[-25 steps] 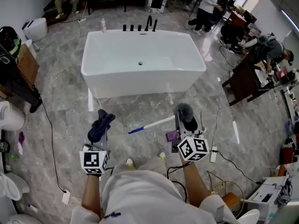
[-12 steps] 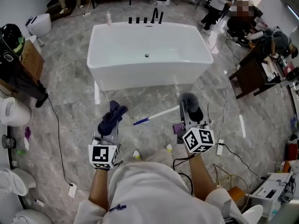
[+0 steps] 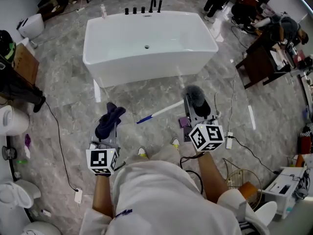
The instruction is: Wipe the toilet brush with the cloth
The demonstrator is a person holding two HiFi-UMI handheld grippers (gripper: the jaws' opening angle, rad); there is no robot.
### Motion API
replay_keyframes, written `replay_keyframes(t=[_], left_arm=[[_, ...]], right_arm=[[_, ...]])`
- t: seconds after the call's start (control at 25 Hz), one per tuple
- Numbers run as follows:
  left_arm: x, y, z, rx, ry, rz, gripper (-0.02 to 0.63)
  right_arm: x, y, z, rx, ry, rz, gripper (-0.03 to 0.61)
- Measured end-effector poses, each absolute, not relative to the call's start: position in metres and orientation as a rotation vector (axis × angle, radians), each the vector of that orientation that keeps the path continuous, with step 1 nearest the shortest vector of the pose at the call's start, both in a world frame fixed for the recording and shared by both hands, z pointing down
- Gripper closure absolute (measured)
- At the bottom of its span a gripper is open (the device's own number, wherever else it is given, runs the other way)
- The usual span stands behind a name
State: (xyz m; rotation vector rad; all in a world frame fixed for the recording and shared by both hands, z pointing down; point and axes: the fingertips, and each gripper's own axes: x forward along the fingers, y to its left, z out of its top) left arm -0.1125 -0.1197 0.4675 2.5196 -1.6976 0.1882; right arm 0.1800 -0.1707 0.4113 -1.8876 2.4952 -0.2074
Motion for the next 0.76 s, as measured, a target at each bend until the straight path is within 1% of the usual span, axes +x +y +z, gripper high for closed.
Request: replay_keyframes(t=[0.24, 0.4, 0.52, 0.64, 0.76], left_arm=[[-0.102, -0.111, 0.48, 2.498, -1.695, 0.165, 0.557], [-0.113, -0.102, 0.475, 2.469, -1.724, 0.146, 0.557], [-0.121, -0.095, 0.478, 2.434, -1.746, 0.141, 0.557], [-0.143, -0.078, 0.493, 2.378, -1.778, 0.109, 0.557], [-0.181, -0.053, 0.507, 2.285, -1.859, 0.037, 0.557]], right_arm=[[0.18, -0.16, 0.414, -1.895, 2.578, -0.152, 0.368], [0.166, -0.166, 0.411, -1.854, 2.643, -0.155, 0.368], [0.153, -0.166, 0.405, -1.814, 2.718, -0.088, 0.368], [0.124, -0.16, 0.409, -1.756, 2.801, -0.02, 0.368], [0.071, -0.161, 0.414, -1.595, 2.965, 0.048, 0.368]])
